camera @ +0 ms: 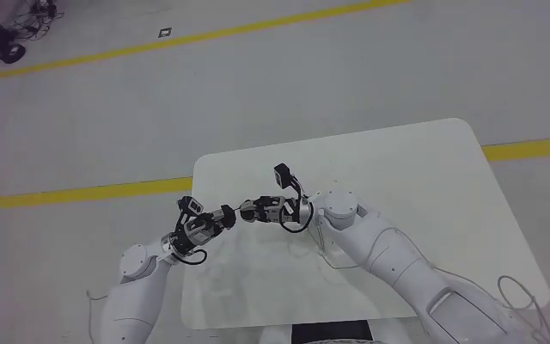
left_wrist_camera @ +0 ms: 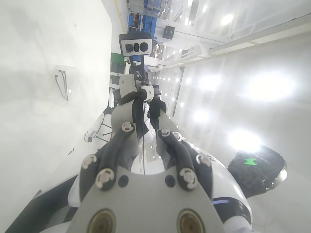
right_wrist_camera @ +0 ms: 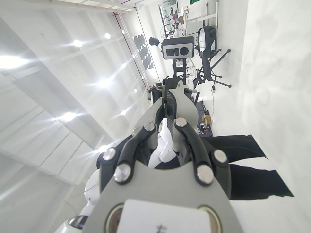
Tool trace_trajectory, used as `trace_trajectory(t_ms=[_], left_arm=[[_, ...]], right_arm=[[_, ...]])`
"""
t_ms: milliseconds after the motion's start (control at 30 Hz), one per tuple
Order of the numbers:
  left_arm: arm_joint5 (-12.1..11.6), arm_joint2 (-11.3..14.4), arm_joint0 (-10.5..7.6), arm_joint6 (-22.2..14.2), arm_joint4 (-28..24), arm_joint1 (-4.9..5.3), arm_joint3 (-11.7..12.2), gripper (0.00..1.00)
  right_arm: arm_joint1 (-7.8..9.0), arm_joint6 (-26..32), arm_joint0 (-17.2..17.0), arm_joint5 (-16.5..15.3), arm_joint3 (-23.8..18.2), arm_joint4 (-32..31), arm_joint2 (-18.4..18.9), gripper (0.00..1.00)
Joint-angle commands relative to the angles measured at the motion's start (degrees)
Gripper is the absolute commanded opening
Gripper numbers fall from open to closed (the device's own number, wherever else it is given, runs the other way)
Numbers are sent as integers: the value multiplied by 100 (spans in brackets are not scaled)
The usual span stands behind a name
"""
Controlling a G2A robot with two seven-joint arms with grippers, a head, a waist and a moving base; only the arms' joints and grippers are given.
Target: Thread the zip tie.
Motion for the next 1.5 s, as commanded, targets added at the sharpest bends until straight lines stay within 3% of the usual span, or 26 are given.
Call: trace_trajectory(t_ms=[0, 833, 967, 1167, 1233, 1267, 1467], left_arm=[[10, 7, -3, 8, -6, 3, 4, 9], [7, 46, 48, 36, -24, 45, -23, 7], [-3, 48, 57, 45, -35, 51, -25, 0], [-24, 44, 70, 22, -55, 61, -16, 0], [-33, 42, 77, 5, -64, 65, -17, 0], [-37, 41, 79, 1, -68, 66, -17, 0], [-74, 22, 110, -30, -101, 78, -27, 0]], right_arm=[[0, 26, 4, -8, 0, -3, -11, 0], [-11, 32, -5, 0, -27, 32, -122, 0], [-7, 36, -10, 13, -42, 23, -131, 0], [3, 32, -26, 25, -66, 20, -131, 0], [9, 25, -36, 36, -75, 16, -126, 43], [11, 13, -42, 43, -80, 15, -121, 100], [56, -53, -85, 61, -137, -30, -37, 100]])
